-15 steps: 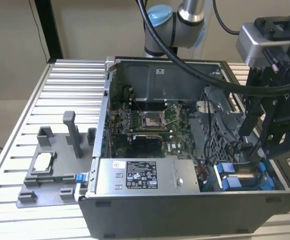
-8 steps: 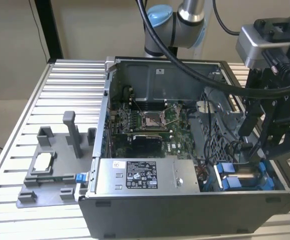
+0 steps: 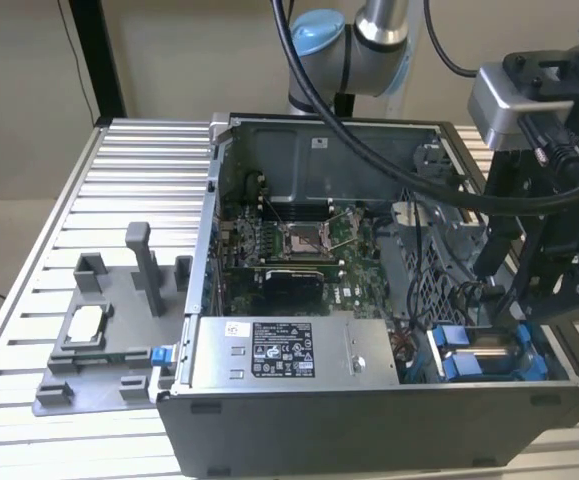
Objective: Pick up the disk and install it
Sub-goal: 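Insert the disk into the insertion slot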
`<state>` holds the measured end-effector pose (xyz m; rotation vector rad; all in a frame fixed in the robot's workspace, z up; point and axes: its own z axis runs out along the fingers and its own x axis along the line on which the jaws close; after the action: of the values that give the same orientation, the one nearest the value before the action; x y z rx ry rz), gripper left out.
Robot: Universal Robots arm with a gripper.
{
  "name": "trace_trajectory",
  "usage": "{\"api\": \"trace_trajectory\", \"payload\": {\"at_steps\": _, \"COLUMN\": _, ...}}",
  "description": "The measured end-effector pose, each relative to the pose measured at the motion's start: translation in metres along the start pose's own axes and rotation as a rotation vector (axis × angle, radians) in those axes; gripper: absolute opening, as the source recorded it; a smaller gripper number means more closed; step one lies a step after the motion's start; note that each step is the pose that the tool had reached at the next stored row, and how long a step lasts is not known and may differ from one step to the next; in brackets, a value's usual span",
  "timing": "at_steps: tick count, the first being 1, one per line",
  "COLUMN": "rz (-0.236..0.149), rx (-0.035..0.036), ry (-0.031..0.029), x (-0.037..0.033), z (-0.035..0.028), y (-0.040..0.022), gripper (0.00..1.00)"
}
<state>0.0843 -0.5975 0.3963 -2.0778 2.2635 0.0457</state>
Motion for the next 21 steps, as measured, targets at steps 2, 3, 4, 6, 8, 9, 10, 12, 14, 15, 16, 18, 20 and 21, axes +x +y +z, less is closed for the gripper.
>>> {"api": "trace_trajectory", "payload": {"at_steps": 2, "rz": 0.0, "rx": 0.0015, "ry": -0.0096, "x": -0.0002, "z": 0.0008, "y": -0.0005, "gripper": 1.0}}
{"api": "trace_trajectory", "payload": {"at_steps": 3, "rz": 0.0, "rx": 0.0027, "ry": -0.0181, "x": -0.0004, "z": 0.001, "y": -0.0006, "gripper": 1.0}}
{"api": "trace_trajectory", "payload": {"at_steps": 4, "rz": 0.0, "rx": 0.0039, "ry": -0.0262, "x": -0.0006, "z": 0.0013, "y": -0.0008, "gripper": 1.0}}
{"api": "trace_trajectory", "payload": {"at_steps": 6, "rz": 0.0, "rx": 0.0063, "ry": -0.0406, "x": -0.0008, "z": 0.0018, "y": -0.0012, "gripper": 1.0}}
{"api": "trace_trajectory", "payload": {"at_steps": 8, "rz": 0.0, "rx": 0.0076, "ry": -0.049, "x": -0.0011, "z": 0.0031, "y": -0.0023, "gripper": 1.0}}
{"api": "trace_trajectory", "payload": {"at_steps": 9, "rz": 0.0, "rx": 0.0076, "ry": -0.0516, "x": -0.0013, "z": 0.0045, "y": -0.0031, "gripper": 1.0}}
{"api": "trace_trajectory", "payload": {"at_steps": 10, "rz": 0.0, "rx": 0.0076, "ry": -0.0533, "x": -0.0017, "z": 0.0055, "y": -0.0038, "gripper": 1.0}}
{"api": "trace_trajectory", "payload": {"at_steps": 12, "rz": 0.0, "rx": 0.0077, "ry": -0.0576, "x": -0.0023, "z": 0.008, "y": -0.0054, "gripper": 1.0}}
{"api": "trace_trajectory", "payload": {"at_steps": 14, "rz": 0.0, "rx": 0.0076, "ry": -0.0644, "x": -0.003, "z": 0.0098, "y": -0.0075, "gripper": 1.0}}
{"api": "trace_trajectory", "payload": {"at_steps": 15, "rz": 0.001, "rx": 0.008, "ry": -0.0698, "x": -0.0035, "z": 0.0103, "y": -0.0086, "gripper": 1.0}}
{"api": "trace_trajectory", "payload": {"at_steps": 16, "rz": 0.001, "rx": 0.0089, "ry": -0.076, "x": -0.0043, "z": 0.0108, "y": -0.0095, "gripper": 1.0}}
{"api": "trace_trajectory", "payload": {"at_steps": 18, "rz": 0.001, "rx": 0.0113, "ry": -0.0869, "x": -0.0058, "z": 0.0119, "y": -0.011, "gripper": 1.0}}
{"api": "trace_trajectory", "payload": {"at_steps": 20, "rz": 0.001, "rx": 0.012, "ry": -0.0948, "x": -0.0065, "z": 0.0137, "y": -0.0128, "gripper": 1.0}}
{"api": "trace_trajectory", "payload": {"at_steps": 21, "rz": 0.001, "rx": 0.012, "ry": -0.0977, "x": -0.0067, "z": 0.0147, "y": -0.0138, "gripper": 1.0}}
